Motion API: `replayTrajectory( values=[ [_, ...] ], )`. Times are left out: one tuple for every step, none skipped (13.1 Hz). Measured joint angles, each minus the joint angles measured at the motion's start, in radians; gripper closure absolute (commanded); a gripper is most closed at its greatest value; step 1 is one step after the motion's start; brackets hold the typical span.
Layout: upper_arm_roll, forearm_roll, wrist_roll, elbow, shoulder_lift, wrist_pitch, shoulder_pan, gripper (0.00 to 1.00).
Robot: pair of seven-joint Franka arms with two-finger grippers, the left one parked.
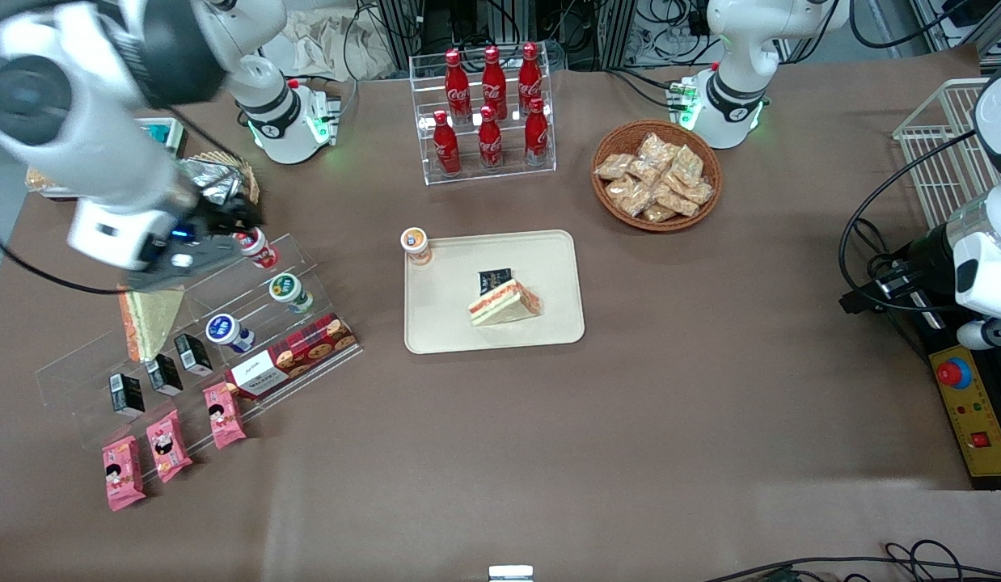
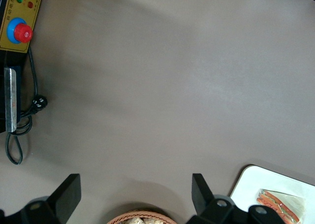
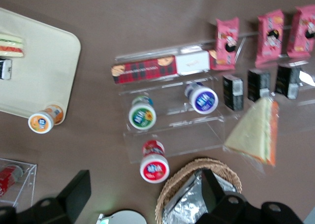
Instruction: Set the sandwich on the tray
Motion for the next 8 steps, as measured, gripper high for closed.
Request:
replayTrajectory(
  values=[
    [0.007,0.0,0.0,0.0,-0.018,-0.011,-0.047,0.0],
    [0.028,0.0,0.001,0.001,-0.032,-0.015,-0.105,0.0],
    [0.064,0.0,0.001,0.001,-0.043,-0.016,-0.173,0.0],
    [0.095,0.0,0.003,0.001,-0.051,-0.014,-0.235,0.0],
    [0.113,-0.001,0.004,0.002,-0.056,-0.009,-0.281,0.0],
    [0.119,-0.001,0.005,0.003,-0.057,0.002,-0.313,0.0],
    [0.12,-0.002,0.005,0.004,-0.056,0.017,-0.34,0.0],
    [0.12,-0.004,0.005,0.005,-0.054,0.029,-0.361,0.0]
  ],
)
